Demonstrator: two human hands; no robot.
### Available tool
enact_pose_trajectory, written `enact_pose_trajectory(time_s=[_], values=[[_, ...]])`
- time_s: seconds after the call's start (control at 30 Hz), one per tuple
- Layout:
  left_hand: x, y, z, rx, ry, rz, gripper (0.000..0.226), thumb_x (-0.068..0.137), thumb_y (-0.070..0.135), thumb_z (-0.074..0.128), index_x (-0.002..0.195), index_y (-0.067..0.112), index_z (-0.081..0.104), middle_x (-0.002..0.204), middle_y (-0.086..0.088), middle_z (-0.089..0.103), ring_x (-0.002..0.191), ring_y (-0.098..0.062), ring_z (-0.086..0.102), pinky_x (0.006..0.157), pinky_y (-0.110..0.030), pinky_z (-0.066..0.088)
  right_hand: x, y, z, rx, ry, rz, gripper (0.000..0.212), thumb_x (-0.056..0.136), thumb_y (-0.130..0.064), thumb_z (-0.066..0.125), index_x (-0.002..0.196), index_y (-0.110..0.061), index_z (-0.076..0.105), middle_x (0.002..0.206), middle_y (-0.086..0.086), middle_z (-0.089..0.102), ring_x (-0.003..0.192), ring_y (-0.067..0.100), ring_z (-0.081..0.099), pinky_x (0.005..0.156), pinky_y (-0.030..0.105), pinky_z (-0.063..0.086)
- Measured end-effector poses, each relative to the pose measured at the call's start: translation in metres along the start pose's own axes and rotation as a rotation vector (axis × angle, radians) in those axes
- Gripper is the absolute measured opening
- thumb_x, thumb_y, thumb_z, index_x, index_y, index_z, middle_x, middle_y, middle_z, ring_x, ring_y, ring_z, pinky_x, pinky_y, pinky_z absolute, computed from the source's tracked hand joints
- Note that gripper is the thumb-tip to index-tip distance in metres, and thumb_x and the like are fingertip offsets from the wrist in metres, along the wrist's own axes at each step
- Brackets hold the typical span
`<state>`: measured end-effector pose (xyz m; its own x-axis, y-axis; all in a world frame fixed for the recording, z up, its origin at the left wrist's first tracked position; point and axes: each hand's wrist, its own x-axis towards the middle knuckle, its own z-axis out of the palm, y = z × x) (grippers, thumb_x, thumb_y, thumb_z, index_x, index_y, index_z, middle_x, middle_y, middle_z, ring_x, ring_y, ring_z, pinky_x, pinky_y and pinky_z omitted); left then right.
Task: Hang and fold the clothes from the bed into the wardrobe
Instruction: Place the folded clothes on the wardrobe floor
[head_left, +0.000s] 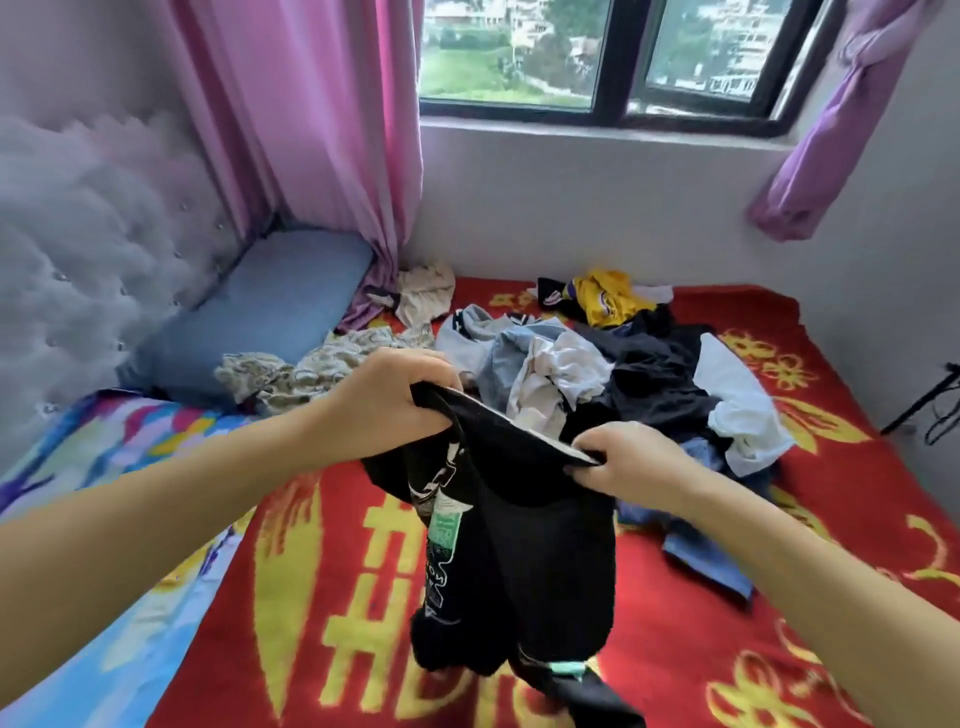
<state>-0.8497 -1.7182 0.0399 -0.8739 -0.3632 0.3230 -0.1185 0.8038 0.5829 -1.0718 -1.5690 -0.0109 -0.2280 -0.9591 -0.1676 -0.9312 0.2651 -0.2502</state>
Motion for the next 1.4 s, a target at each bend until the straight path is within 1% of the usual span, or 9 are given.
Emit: enact_pose_trajectory(time_s=[0.2,0.37,0.53,0.67,0.8,0.9,1.1,1.2,1.4], values=[[-0.015,0.0,-0.022,-0.268,-0.3,-0.262,0.023,0.075,0.023,0.061,0.096,0.03,0.054,0.083,0.004,0.055,0.071,-0.008,0.056,0.061,-0.025,0.047,0.002,0.019,-0.086,0.248,0.628,-0.018,0.004,0.078,-0.016,0.068,0.077,-0.021,0.068,0.069,-0.007,0.063,0.07,0.019,0.058,0.065,0.029,0.044],[-0.008,0.008,-0.037,-0.254,-0.64,-0.32,0.05,0.076,0.025,0.069,0.103,0.063,0.052,0.1,0.028,0.063,0.095,0.006,0.062,0.075,-0.012,0.049,-0.002,-0.014,-0.148,0.581,0.621,-0.24,0.013,0.076,-0.014,0.06,0.078,-0.026,0.066,0.071,-0.011,0.064,0.07,0.008,0.058,0.07,0.026,0.046],[-0.003,0.006,-0.067,-0.224,-0.248,-0.296,0.009,0.073,0.025,0.068,0.076,0.023,0.06,0.067,0.015,0.054,0.064,-0.002,0.051,0.059,-0.018,0.041,-0.017,0.004,-0.177,0.753,0.314,-0.31,0.015,0.089,-0.013,0.064,0.082,-0.02,0.074,0.075,-0.001,0.067,0.072,0.012,0.061,0.065,0.022,0.05],[-0.013,0.007,-0.082,-0.342,-0.042,-0.236,0.021,0.075,0.025,0.068,0.061,0.024,0.052,0.058,0.012,0.04,0.055,-0.002,0.034,0.049,-0.015,0.028,-0.038,0.036,-0.194,0.642,-0.167,-0.342,0.039,0.071,-0.048,0.08,0.087,-0.014,0.071,0.075,0.003,0.065,0.068,0.018,0.06,0.057,0.022,0.05],[-0.011,0.006,-0.094,-0.465,0.064,-0.189,0.027,0.071,0.035,0.07,0.064,0.022,0.048,0.06,0.009,0.039,0.054,-0.003,0.036,0.048,-0.013,0.032,-0.053,0.055,-0.206,0.787,-0.471,-0.41,0.056,0.074,-0.028,0.083,0.122,-0.007,0.061,0.111,0.017,0.068,0.096,0.028,0.067,0.079,0.033,0.056],[-0.007,0.002,-0.098,-0.549,0.149,-0.21,0.027,0.076,0.027,0.072,0.065,0.023,0.048,0.056,0.009,0.041,0.048,-0.001,0.039,0.043,-0.011,0.034,-0.051,0.056,-0.195,0.754,-0.295,-0.364,0.038,0.078,-0.023,0.079,0.112,-0.011,0.066,0.104,0.012,0.071,0.092,0.02,0.068,0.078,0.028,0.055],[-0.003,0.002,-0.102,-0.579,0.222,-0.327,0.032,0.072,0.031,0.081,0.068,0.017,0.053,0.056,0.004,0.054,0.043,-0.004,0.05,0.039,-0.013,0.039,-0.023,0.044,-0.147,0.399,0.553,-0.103,0.014,0.083,-0.028,0.072,0.072,-0.02,0.068,0.064,-0.001,0.061,0.057,0.002,0.049,0.059,0.016,0.039],[-0.002,0.007,-0.117,-0.594,0.284,-0.371,0.037,0.064,0.047,0.083,0.068,0.019,0.06,0.058,0.002,0.058,0.045,-0.005,0.054,0.04,-0.013,0.042,-0.021,0.042,-0.153,0.353,0.47,0.017,0.037,0.084,-0.049,0.064,0.063,-0.02,0.07,0.054,0.0,0.061,0.048,0.004,0.051,0.047,0.016,0.038],[0.031,0.032,-0.071,-0.514,0.355,-0.616,0.024,0.096,0.02,0.054,0.073,0.012,0.055,0.065,-0.005,0.055,0.048,-0.009,0.053,0.046,-0.018,0.042,0.024,-0.036,-0.149,0.25,0.397,0.157,0.052,0.099,-0.042,0.043,0.06,-0.008,0.046,0.059,0.002,0.049,0.056,0.02,0.048,0.05,0.029,0.032]])
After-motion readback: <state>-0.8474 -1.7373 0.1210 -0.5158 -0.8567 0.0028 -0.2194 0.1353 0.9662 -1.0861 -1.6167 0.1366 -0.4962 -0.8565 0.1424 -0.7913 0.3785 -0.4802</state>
